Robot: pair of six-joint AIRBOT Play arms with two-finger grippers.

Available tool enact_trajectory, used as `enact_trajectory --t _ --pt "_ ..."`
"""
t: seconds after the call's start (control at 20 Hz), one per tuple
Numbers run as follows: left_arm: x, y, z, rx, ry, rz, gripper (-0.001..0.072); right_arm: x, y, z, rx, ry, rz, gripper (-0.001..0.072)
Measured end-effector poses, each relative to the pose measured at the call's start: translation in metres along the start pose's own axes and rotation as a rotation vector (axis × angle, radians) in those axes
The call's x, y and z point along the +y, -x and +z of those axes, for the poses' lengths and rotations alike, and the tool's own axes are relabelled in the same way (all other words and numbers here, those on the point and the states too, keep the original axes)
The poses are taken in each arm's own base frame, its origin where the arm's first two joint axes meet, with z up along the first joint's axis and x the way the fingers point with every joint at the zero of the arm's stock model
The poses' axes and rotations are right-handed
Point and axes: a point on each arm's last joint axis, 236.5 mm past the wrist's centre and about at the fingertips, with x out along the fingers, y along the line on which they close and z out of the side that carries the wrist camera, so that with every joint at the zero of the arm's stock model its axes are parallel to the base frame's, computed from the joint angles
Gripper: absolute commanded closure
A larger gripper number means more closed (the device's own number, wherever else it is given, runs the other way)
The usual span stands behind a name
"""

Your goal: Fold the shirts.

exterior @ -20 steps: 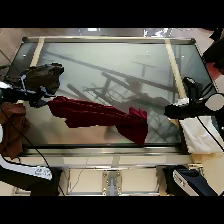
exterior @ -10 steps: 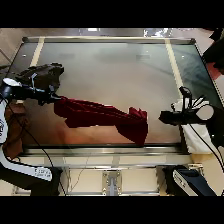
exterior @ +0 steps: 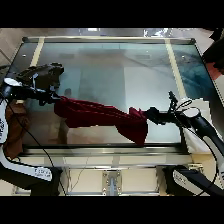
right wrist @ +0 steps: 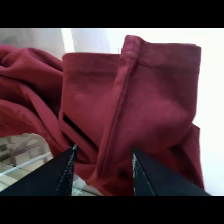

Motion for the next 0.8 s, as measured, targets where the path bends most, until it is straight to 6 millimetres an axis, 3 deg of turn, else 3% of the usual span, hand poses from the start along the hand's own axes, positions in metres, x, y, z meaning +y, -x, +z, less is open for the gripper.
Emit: enact_trajectory --t 0.2,0.3,0.35,0.4,0.45,0.65,0.8 --pt "0.000 0.000 0.000 0.001 0.000 0.000 0.0694 -0.005 -0.018 -0.003 0.029 -0.008 0.006 0.0311" --pt "0.000 0.000 0.000 0.001 0.000 0.000 0.0694 -0.004 -0.025 -0.004 0.032 0.002 0.000 0.0410" --pt "0.000 0.000 0.000 0.002 0.000 -0.001 0.0694 -0.005 -0.029 -0.006 0.036 0.009 -0.004 0.0410" --pt "0.000 0.000 0.000 0.002 0.000 -0.001 0.0694 -0.004 -0.031 -0.007 0.040 0.017 -0.007 0.0487" --pt "0.000 0.000 -0.001 0.002 0.000 -0.001 0.0694 -0.004 -0.033 -0.010 0.050 0.027 -0.012 0.0701" --pt "0.000 0.000 -0.001 0.002 0.000 -0.001 0.0694 -0.003 -0.035 -0.006 0.048 0.080 -0.034 0.0703" --pt "-0.005 0.002 0.001 -0.009 0.001 -0.017 0.0695 0.020 -0.022 0.020 0.006 0.160 -0.023 0.0703"
